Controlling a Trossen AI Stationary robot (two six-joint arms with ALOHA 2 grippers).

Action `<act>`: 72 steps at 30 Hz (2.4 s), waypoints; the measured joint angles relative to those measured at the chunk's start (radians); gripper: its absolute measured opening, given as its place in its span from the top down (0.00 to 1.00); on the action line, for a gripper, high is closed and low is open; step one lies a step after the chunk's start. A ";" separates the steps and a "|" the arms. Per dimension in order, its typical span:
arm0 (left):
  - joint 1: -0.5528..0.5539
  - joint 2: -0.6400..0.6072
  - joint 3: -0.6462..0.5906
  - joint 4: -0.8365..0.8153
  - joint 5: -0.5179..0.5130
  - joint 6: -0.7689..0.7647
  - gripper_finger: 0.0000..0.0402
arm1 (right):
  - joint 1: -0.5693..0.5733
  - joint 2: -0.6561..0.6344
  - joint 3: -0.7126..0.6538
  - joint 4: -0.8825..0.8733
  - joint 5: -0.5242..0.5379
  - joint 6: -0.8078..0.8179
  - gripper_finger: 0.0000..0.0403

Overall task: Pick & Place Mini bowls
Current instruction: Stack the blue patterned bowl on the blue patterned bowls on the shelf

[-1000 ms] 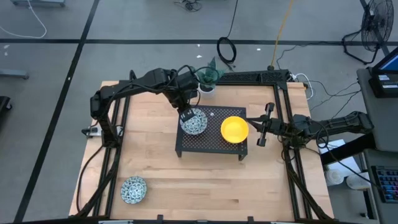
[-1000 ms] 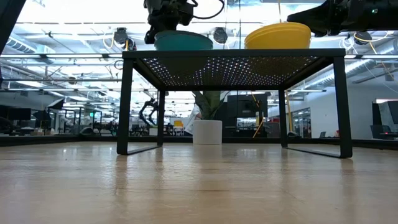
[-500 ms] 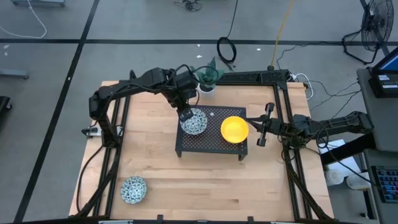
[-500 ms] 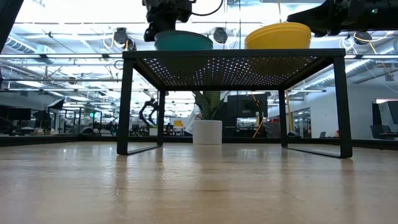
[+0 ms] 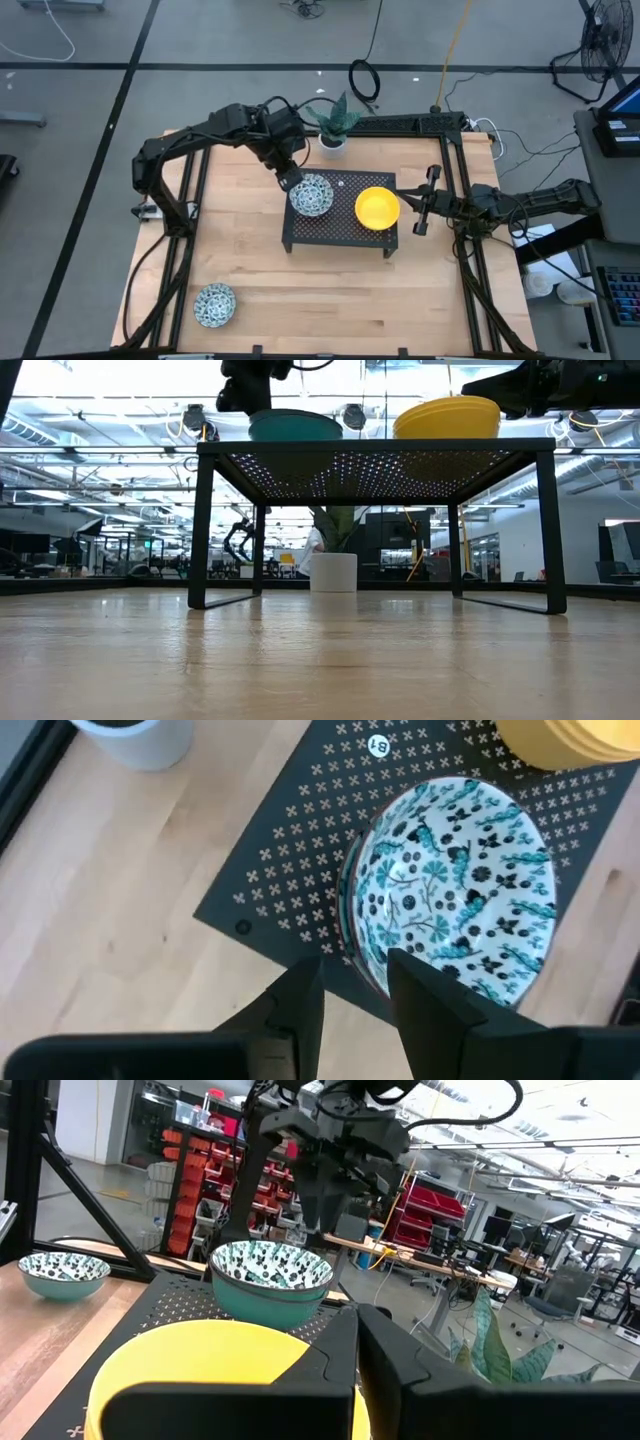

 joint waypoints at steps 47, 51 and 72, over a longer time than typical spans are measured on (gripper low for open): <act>-1.029 -0.031 -0.002 -0.178 -0.478 -1.360 0.71 | 0.002 0.000 0.000 -0.035 -0.167 0.214 1.00; -1.105 0.025 -0.002 -0.196 -0.528 -1.507 0.71 | 0.002 0.000 0.000 -0.029 -0.237 0.253 1.00; -1.236 0.229 -0.276 -0.189 0.003 -2.046 0.71 | 0.002 0.000 0.000 -0.039 -0.264 0.315 1.00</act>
